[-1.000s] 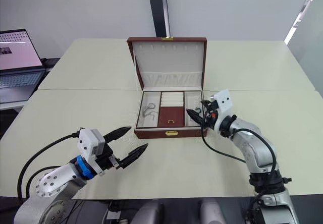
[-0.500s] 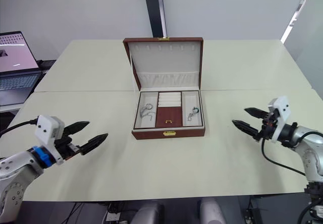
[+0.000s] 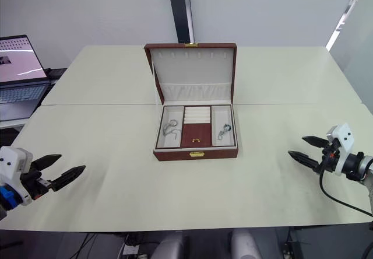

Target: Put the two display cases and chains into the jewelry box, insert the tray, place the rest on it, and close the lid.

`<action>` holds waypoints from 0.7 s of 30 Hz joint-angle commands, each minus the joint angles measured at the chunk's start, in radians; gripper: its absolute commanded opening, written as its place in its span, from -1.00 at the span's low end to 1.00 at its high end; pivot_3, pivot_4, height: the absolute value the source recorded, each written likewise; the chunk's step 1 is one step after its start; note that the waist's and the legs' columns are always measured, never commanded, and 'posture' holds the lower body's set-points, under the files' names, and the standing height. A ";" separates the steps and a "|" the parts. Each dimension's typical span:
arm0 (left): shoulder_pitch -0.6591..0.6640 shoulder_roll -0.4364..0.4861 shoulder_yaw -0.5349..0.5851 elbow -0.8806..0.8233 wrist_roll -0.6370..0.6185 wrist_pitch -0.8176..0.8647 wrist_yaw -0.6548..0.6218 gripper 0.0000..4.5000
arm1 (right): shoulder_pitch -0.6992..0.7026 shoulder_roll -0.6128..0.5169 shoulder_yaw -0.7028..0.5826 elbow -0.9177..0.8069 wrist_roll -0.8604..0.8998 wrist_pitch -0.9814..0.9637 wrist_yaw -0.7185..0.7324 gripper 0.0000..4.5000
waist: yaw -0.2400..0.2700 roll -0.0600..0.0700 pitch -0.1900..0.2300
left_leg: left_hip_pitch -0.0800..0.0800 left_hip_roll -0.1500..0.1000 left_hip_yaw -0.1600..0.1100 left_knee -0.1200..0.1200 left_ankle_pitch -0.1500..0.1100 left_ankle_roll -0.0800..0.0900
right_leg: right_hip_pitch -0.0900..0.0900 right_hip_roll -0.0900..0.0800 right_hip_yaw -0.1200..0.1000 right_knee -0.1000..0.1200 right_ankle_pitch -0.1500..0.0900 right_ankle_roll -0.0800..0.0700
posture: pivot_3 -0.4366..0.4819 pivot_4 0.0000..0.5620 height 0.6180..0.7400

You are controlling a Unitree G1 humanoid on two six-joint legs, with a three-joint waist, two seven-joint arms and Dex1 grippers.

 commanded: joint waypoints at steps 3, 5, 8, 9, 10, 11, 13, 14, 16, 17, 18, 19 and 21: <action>-0.013 0.017 0.035 0.006 0.009 -0.024 0.002 1.00 | -0.003 -0.020 -0.010 0.000 -0.006 -0.026 0.013 0.99 | 0.000 0.000 0.000 | 0.000 0.000 0.000 0.000 0.000 0.000 | 0.000 0.000 0.000 0.000 0.000 0.000 | -0.05 -0.47 1.00; -0.012 0.017 0.036 0.013 0.010 -0.022 0.003 1.00 | -0.002 -0.021 -0.011 -0.002 -0.005 -0.025 0.013 0.99 | -0.001 0.000 0.000 | 0.000 0.000 0.000 0.000 0.000 0.000 | 0.000 0.000 0.000 0.000 0.000 0.000 | -0.05 -0.47 1.00; -0.012 0.020 0.037 0.021 0.011 -0.022 0.000 1.00 | 0.000 -0.021 -0.012 -0.007 -0.004 -0.020 0.011 0.99 | 0.000 0.000 0.000 | 0.000 0.000 0.000 0.000 0.000 0.000 | 0.000 0.000 0.000 0.000 0.000 0.000 | -0.05 -0.47 1.00; -0.013 0.020 0.035 0.022 0.012 -0.023 0.000 1.00 | 0.001 -0.021 -0.011 -0.011 -0.003 -0.017 0.009 0.99 | 0.000 0.000 0.000 | 0.000 0.000 0.000 0.000 0.000 0.000 | 0.000 0.000 0.000 0.000 0.000 0.000 | -0.05 -0.47 1.00; -0.014 0.020 0.034 0.023 0.012 -0.023 0.001 1.00 | 0.001 -0.020 -0.011 -0.017 -0.001 -0.013 0.008 0.99 | 0.000 0.000 0.000 | 0.000 0.000 0.000 0.000 0.000 0.000 | 0.000 0.000 0.000 0.000 0.000 0.000 | -0.05 -0.47 1.00; -0.017 0.018 0.031 0.023 0.013 -0.024 0.003 1.00 | 0.001 -0.017 -0.012 -0.024 0.003 -0.008 0.005 0.99 | 0.000 0.000 0.000 | 0.000 0.000 0.000 0.000 0.000 0.000 | 0.000 0.000 0.000 0.000 0.000 0.000 | -0.05 -0.47 1.00; -0.025 0.008 0.019 0.017 0.014 -0.023 0.011 1.00 | -0.003 -0.014 -0.010 -0.036 0.007 0.000 0.000 0.99 | 0.000 0.000 0.000 | 0.000 0.000 0.000 0.000 0.000 0.000 | 0.000 0.000 0.000 0.000 0.000 0.000 | -0.05 -0.47 1.00; -0.027 0.000 0.010 0.010 0.015 -0.022 0.016 1.00 | -0.004 -0.012 -0.010 -0.041 0.008 0.002 -0.003 0.99 | 0.000 0.000 0.000 | 0.000 0.000 0.000 0.000 0.000 0.000 | 0.000 0.000 0.000 0.000 0.000 0.000 | -0.05 -0.47 1.00; -0.028 -0.007 0.004 0.005 0.018 -0.021 0.019 1.00 | 0.001 -0.009 -0.014 -0.059 0.013 0.009 -0.009 0.99 | 0.000 0.000 0.000 | 0.000 0.000 0.000 0.000 0.000 0.000 | 0.000 0.000 0.000 0.000 0.000 0.000 | -0.05 -0.47 1.00; -0.028 -0.007 0.005 0.003 0.018 -0.021 0.019 1.00 | 0.007 -0.006 -0.019 -0.071 0.020 0.016 -0.011 0.99 | -0.001 0.000 0.000 | 0.000 0.000 0.000 0.000 0.000 0.000 | 0.000 0.000 0.000 0.000 0.000 0.000 | -0.05 -0.47 1.00; -0.029 -0.006 0.008 0.003 0.017 -0.019 0.018 1.00 | 0.010 -0.005 -0.022 -0.081 0.024 0.022 -0.014 0.99 | 0.000 0.000 0.000 | 0.000 0.000 0.000 0.000 0.000 0.000 | 0.000 0.000 0.000 0.000 0.000 0.000 | -0.05 -0.47 1.00; -0.029 -0.006 0.009 0.000 0.017 -0.018 0.018 1.00 | 0.013 -0.004 -0.024 -0.091 0.028 0.028 -0.017 0.99 | 0.000 0.000 0.000 | 0.000 0.000 0.000 0.000 0.000 0.000 | 0.000 0.000 0.000 0.000 0.000 0.000 | -0.05 -0.47 1.00; -0.028 -0.006 0.011 -0.004 0.017 -0.018 0.021 1.00 | 0.012 0.000 -0.027 -0.104 0.037 0.041 -0.025 0.99 | 0.000 0.000 0.000 | 0.000 0.000 0.000 0.000 0.000 0.000 | 0.000 0.000 0.000 0.000 0.000 0.000 | -0.05 -0.47 1.00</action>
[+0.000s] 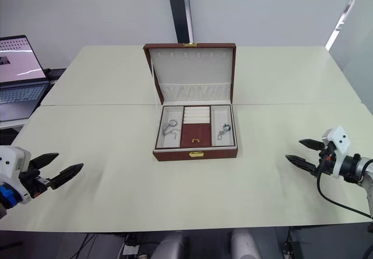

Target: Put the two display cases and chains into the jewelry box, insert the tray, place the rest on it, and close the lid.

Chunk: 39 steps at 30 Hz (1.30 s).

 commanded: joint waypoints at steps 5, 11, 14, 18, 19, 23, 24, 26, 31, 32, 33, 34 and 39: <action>-0.017 -0.012 0.026 -0.029 -0.002 -0.026 0.026 1.00 | -0.015 0.015 -0.034 -0.052 0.052 0.047 -0.041 0.99 | 0.000 0.000 0.000 | 0.000 0.000 0.000 0.000 0.000 0.000 | 0.000 0.000 0.000 0.000 0.000 0.000 | -0.05 -0.47 1.00; -0.090 -0.124 -0.019 -0.076 -0.007 -0.036 0.143 0.49 | -0.078 0.108 -0.002 -0.089 0.057 0.056 -0.130 0.72 | 0.000 0.000 0.000 | 0.000 0.000 0.000 0.000 0.000 0.000 | 0.000 0.000 0.000 0.000 0.000 0.000 | -0.05 -0.47 1.00; -0.149 -0.167 -0.083 -0.090 0.011 -0.019 0.183 0.05 | -0.126 0.136 0.033 -0.078 0.028 0.048 -0.156 0.25 | 0.001 0.000 0.000 | 0.000 -0.001 0.000 0.001 0.000 0.000 | 0.000 0.000 0.000 0.001 0.000 0.000 | -0.05 -0.47 1.00; -0.253 -0.223 -0.207 -0.084 0.034 0.001 0.214 -0.51 | -0.204 0.178 0.113 -0.067 -0.015 0.045 -0.187 -0.24 | 0.001 0.000 0.000 | 0.000 -0.001 -0.001 0.001 0.000 0.000 | 0.000 0.000 0.000 0.001 0.000 0.000 | -0.05 -0.47 1.00; -0.269 -0.229 -0.224 -0.083 0.039 0.005 0.217 -0.67 | -0.214 0.184 0.125 -0.064 -0.021 0.045 -0.188 -0.37 | 0.001 0.000 0.000 | 0.000 -0.001 -0.001 0.001 0.000 0.000 | 0.000 0.000 0.000 0.001 0.000 0.000 | -0.05 -0.47 1.00; -0.352 -0.258 -0.302 -0.057 0.061 0.021 0.240 -1.00 | -0.268 0.226 0.181 -0.007 -0.072 0.012 -0.211 -0.81 | 0.001 0.000 0.000 | -0.001 -0.001 -0.001 0.001 0.000 0.000 | -0.001 0.000 0.000 0.000 0.000 0.000 | -0.05 -0.47 1.00; -0.369 -0.262 -0.320 -0.049 0.067 0.026 0.238 -1.00 | -0.282 0.236 0.193 0.009 -0.086 0.002 -0.219 -0.92 | 0.001 0.000 0.000 | -0.002 -0.001 -0.001 0.001 0.000 0.000 | -0.001 0.000 0.000 0.000 0.000 0.000 | -0.05 -0.47 1.00; -0.417 -0.291 -0.377 -0.025 0.095 0.023 0.252 -1.00 | -0.321 0.274 0.217 0.058 -0.123 -0.030 -0.250 -0.99 | 0.000 0.000 0.000 | -0.001 -0.001 -0.001 0.001 0.000 0.000 | -0.001 0.000 0.000 0.001 0.000 0.000 | -0.05 -0.47 1.00; -0.512 -0.358 -0.451 0.057 0.138 -0.002 0.276 -1.00 | -0.391 0.362 0.273 0.140 -0.177 -0.088 -0.291 -0.99 | -0.002 0.000 0.000 | -0.001 -0.002 -0.001 0.002 0.000 -0.001 | -0.001 0.000 0.000 0.001 0.000 0.000 | -0.05 -0.47 1.00; -0.527 -0.367 -0.461 0.072 0.145 -0.009 0.275 -1.00 | -0.404 0.379 0.280 0.153 -0.184 -0.095 -0.297 -0.99 | -0.003 0.000 0.000 | -0.001 -0.002 0.000 0.002 0.001 -0.001 | -0.002 0.000 0.000 0.001 0.000 0.000 | -0.05 -0.47 1.00; -0.540 -0.378 -0.470 0.086 0.153 -0.013 0.279 -1.00 | -0.417 0.396 0.290 0.166 -0.193 -0.100 -0.305 -0.99 | -0.003 0.000 0.000 | -0.001 -0.002 0.000 0.002 0.001 -0.002 | -0.002 0.000 0.000 0.001 0.000 0.000 | -0.05 -0.47 1.00; -0.551 -0.386 -0.478 0.098 0.161 -0.018 0.280 -1.00 | -0.428 0.410 0.300 0.178 -0.203 -0.108 -0.310 -0.99 | -0.003 0.000 0.000 | -0.001 -0.002 -0.001 0.002 0.002 -0.004 | -0.002 0.000 0.000 0.001 0.000 0.000 | -0.05 -0.47 1.00; -0.565 -0.412 -0.504 0.103 0.163 -0.022 0.251 -1.00 | -0.457 0.456 0.321 0.196 -0.209 -0.110 -0.302 -0.99 | -0.001 0.000 0.000 | -0.001 -0.002 -0.001 0.002 0.002 -0.004 | -0.002 -0.001 0.000 0.001 0.001 0.000 | -0.05 -0.47 1.00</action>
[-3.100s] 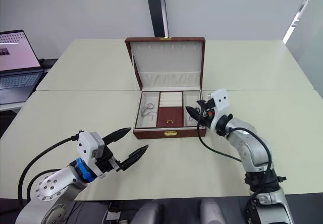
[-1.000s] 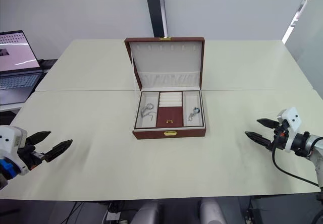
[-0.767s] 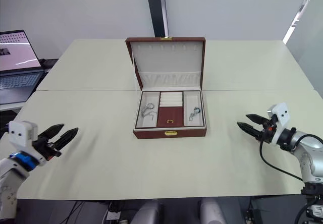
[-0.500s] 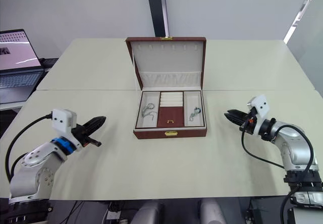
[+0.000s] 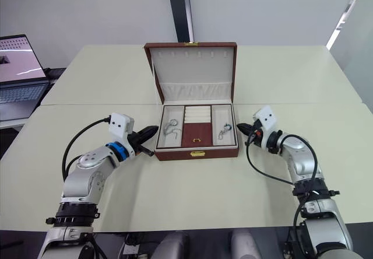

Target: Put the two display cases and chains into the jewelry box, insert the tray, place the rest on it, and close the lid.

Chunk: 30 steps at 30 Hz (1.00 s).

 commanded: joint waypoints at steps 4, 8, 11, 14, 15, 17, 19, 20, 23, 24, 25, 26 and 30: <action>0.004 -0.017 -0.032 -0.046 -0.029 -0.007 -0.078 -1.00 | -0.010 0.021 0.026 -0.052 0.016 0.003 0.050 -0.99 | 0.000 0.000 0.000 | 0.000 0.000 0.000 0.000 0.000 0.000 | 0.000 0.000 0.000 0.000 0.000 0.000 | -0.05 -0.47 1.00; 0.027 -0.019 -0.040 -0.094 -0.065 0.034 -0.128 -1.00 | 0.023 0.015 0.029 -0.116 0.045 0.048 0.087 -0.99 | 0.000 0.000 0.000 | 0.000 0.000 0.000 -0.001 0.000 0.000 | 0.000 0.000 0.000 0.000 0.000 0.000 | -0.05 -0.47 1.00; 0.045 -0.020 -0.044 -0.125 -0.077 0.058 -0.144 -1.00 | 0.059 0.010 0.026 -0.188 0.083 0.103 0.120 -0.99 | 0.000 0.000 0.000 | 0.000 0.000 -0.001 -0.001 0.000 0.000 | 0.000 0.000 0.000 0.000 0.000 0.000 | -0.05 -0.47 1.00; 0.069 -0.016 -0.055 -0.156 -0.083 0.081 -0.163 -1.00 | 0.107 -0.004 0.033 -0.269 0.104 0.159 0.135 -0.99 | 0.001 0.000 0.000 | 0.000 0.000 -0.001 -0.001 -0.002 0.003 | 0.000 0.000 0.000 0.000 0.000 0.000 | -0.05 -0.47 1.00; 0.075 -0.016 -0.057 -0.167 -0.087 0.092 -0.167 -1.00 | 0.123 -0.008 0.034 -0.291 0.107 0.173 0.135 -0.99 | 0.001 0.000 0.000 | 0.000 0.000 -0.001 -0.001 -0.002 0.003 | 0.000 0.000 0.000 0.000 0.000 0.000 | -0.05 -0.47 1.00; 0.086 -0.014 -0.058 -0.185 -0.092 0.106 -0.171 -1.00 | 0.154 -0.015 0.035 -0.335 0.121 0.200 0.139 -0.99 | 0.001 0.000 0.000 | 0.000 0.000 -0.001 0.000 -0.002 0.003 | 0.000 0.000 0.000 0.000 0.000 0.000 | -0.05 -0.47 1.00; 0.106 -0.011 -0.059 -0.212 -0.104 0.129 -0.180 -1.00 | 0.181 -0.017 0.033 -0.372 0.131 0.222 0.135 -0.99 | 0.002 0.000 0.000 | 0.000 0.000 -0.001 0.000 -0.002 0.003 | 0.001 0.000 0.000 0.000 0.000 0.000 | -0.05 -0.47 1.00; 0.117 -0.009 -0.060 -0.225 -0.108 0.140 -0.183 -1.00 | 0.192 -0.019 0.033 -0.387 0.134 0.230 0.133 -0.99 | 0.002 0.000 0.000 | 0.000 0.000 -0.001 0.000 -0.002 0.003 | 0.001 0.000 0.000 0.000 0.000 0.000 | -0.05 -0.47 1.00; 0.156 -0.004 -0.064 -0.271 -0.121 0.169 -0.188 -1.00 | 0.225 -0.025 0.027 -0.426 0.141 0.251 0.126 -0.99 | 0.002 0.000 0.000 | 0.000 0.000 -0.001 -0.001 -0.002 0.003 | 0.001 0.000 0.000 -0.001 0.000 0.000 | -0.05 -0.47 1.00; 0.167 0.001 -0.068 -0.287 -0.127 0.180 -0.192 -1.00 | 0.234 -0.028 0.024 -0.440 0.144 0.259 0.125 -0.99 | 0.002 0.001 -0.001 | 0.000 0.000 -0.001 -0.001 -0.002 0.003 | 0.001 0.000 0.000 -0.001 0.000 0.000 | -0.05 -0.47 1.00; 0.177 0.006 -0.070 -0.299 -0.129 0.187 -0.193 -1.00 | 0.241 -0.029 0.022 -0.453 0.147 0.266 0.124 -0.99 | 0.002 0.001 -0.001 | 0.000 0.000 -0.001 -0.001 -0.002 0.003 | 0.001 0.000 0.000 -0.001 0.000 0.000 | -0.05 -0.47 1.00; 0.185 0.009 -0.068 -0.310 -0.134 0.195 -0.191 -1.00 | 0.251 -0.031 0.020 -0.468 0.150 0.276 0.122 -0.99 | 0.002 0.000 -0.001 | 0.001 0.000 -0.001 -0.001 -0.002 0.003 | 0.001 0.000 0.000 -0.001 0.000 0.000 | -0.05 -0.47 1.00; 0.201 0.016 -0.061 -0.331 -0.137 0.201 -0.183 -1.00 | 0.280 -0.033 0.017 -0.504 0.152 0.301 0.122 -0.99 | 0.002 0.001 -0.001 | 0.001 0.000 -0.001 -0.001 -0.002 0.003 | 0.001 0.000 0.000 -0.001 0.000 0.000 | -0.05 -0.47 1.00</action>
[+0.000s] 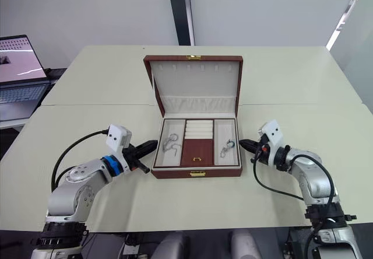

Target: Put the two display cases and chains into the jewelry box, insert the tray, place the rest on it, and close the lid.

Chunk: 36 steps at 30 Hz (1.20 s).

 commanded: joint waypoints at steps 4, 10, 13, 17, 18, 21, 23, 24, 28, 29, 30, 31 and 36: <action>0.012 -0.013 -0.073 -0.070 -0.050 0.024 -0.068 -1.00 | 0.027 0.027 0.070 -0.102 0.065 0.034 0.052 -0.99 | 0.000 0.000 0.000 | 0.000 0.000 0.000 0.000 0.000 0.000 | 0.000 0.000 0.000 0.000 0.000 0.000 | -0.05 -0.47 1.00; 0.021 -0.003 -0.067 -0.084 -0.058 0.034 -0.069 -1.00 | 0.038 0.024 0.058 -0.120 0.067 0.051 0.049 -0.99 | 0.000 0.000 0.000 | 0.000 0.000 0.000 0.000 0.000 0.000 | 0.000 0.000 0.000 0.000 0.000 0.000 | -0.05 -0.47 1.00; 0.039 0.000 -0.055 -0.100 -0.063 0.021 -0.065 -1.00 | 0.037 0.020 0.059 -0.112 0.058 0.043 0.048 -0.99 | -0.001 0.000 0.000 | 0.000 0.000 0.000 0.000 0.000 0.000 | 0.000 0.000 0.000 0.000 0.000 0.000 | -0.05 -0.47 1.00; 0.054 0.005 -0.046 -0.120 -0.071 0.026 -0.059 -1.00 | 0.031 0.020 0.051 -0.095 0.051 0.030 0.040 -0.99 | -0.001 0.000 0.000 | 0.000 0.000 0.000 0.000 0.000 0.000 | 0.000 0.000 0.000 0.000 0.000 0.000 | -0.05 -0.47 1.00; 0.056 0.007 -0.045 -0.123 -0.072 0.028 -0.058 -1.00 | 0.031 0.020 0.050 -0.094 0.050 0.029 0.040 -0.99 | -0.001 0.000 0.000 | 0.000 0.000 0.000 0.000 0.000 0.000 | 0.000 0.000 0.000 0.000 0.000 0.000 | -0.05 -0.47 1.00; 0.060 0.009 -0.042 -0.129 -0.073 0.031 -0.054 -1.00 | 0.032 0.019 0.050 -0.096 0.052 0.032 0.039 -0.99 | -0.001 0.000 0.000 | 0.000 0.000 0.000 0.000 0.000 0.000 | 0.000 0.000 0.000 0.000 0.000 0.000 | -0.05 -0.47 1.00; 0.060 0.010 -0.037 -0.128 -0.072 0.031 -0.051 -1.00 | 0.033 0.018 0.050 -0.099 0.053 0.034 0.039 -0.99 | -0.001 0.000 0.000 | 0.000 0.000 0.000 0.000 0.000 0.000 | 0.000 0.000 0.000 0.000 0.000 0.000 | -0.05 -0.47 1.00; 0.058 0.011 -0.034 -0.125 -0.071 0.029 -0.048 -1.00 | 0.035 0.018 0.049 -0.102 0.055 0.037 0.039 -0.99 | -0.001 0.000 0.000 | 0.000 0.000 0.000 0.000 0.000 0.000 | 0.000 0.000 0.000 0.000 0.000 0.000 | -0.05 -0.47 1.00; 0.050 0.013 -0.025 -0.118 -0.069 0.025 -0.046 -1.00 | 0.040 0.016 0.046 -0.105 0.056 0.038 0.037 -0.99 | -0.001 0.000 0.000 | 0.000 0.000 0.000 0.000 0.000 0.000 | 0.000 0.000 0.000 0.000 0.000 0.000 | -0.05 -0.47 1.00; 0.049 0.014 -0.022 -0.117 -0.069 0.022 -0.047 -1.00 | 0.040 0.015 0.043 -0.103 0.057 0.037 0.037 -0.99 | -0.001 0.000 0.000 | 0.000 0.000 0.000 0.000 0.000 0.000 | 0.000 0.000 0.000 0.000 0.000 0.000 | -0.05 -0.47 1.00; 0.050 0.014 -0.018 -0.116 -0.069 0.015 -0.048 -1.00 | 0.041 0.014 0.037 -0.102 0.060 0.037 0.037 -0.99 | -0.001 0.000 0.000 | 0.000 0.000 0.000 0.000 0.000 0.000 | 0.000 0.000 0.000 0.000 0.000 0.000 | -0.05 -0.47 1.00; 0.049 0.007 -0.002 -0.105 -0.055 -0.023 -0.033 -1.00 | 0.041 0.012 0.025 -0.097 0.064 0.036 0.034 -0.99 | -0.001 0.000 0.000 | 0.000 0.000 0.000 0.000 0.000 0.000 | 0.000 0.000 0.000 0.000 0.000 0.000 | -0.05 -0.47 1.00; 0.093 0.010 0.105 -0.079 -0.053 -0.163 -0.034 -1.00 | 0.033 -0.014 -0.051 -0.054 0.088 0.019 0.030 -0.99 | -0.002 -0.001 0.000 | -0.001 0.001 0.000 0.000 0.000 0.000 | -0.001 0.000 0.000 0.000 0.000 0.000 | -0.05 -0.47 1.00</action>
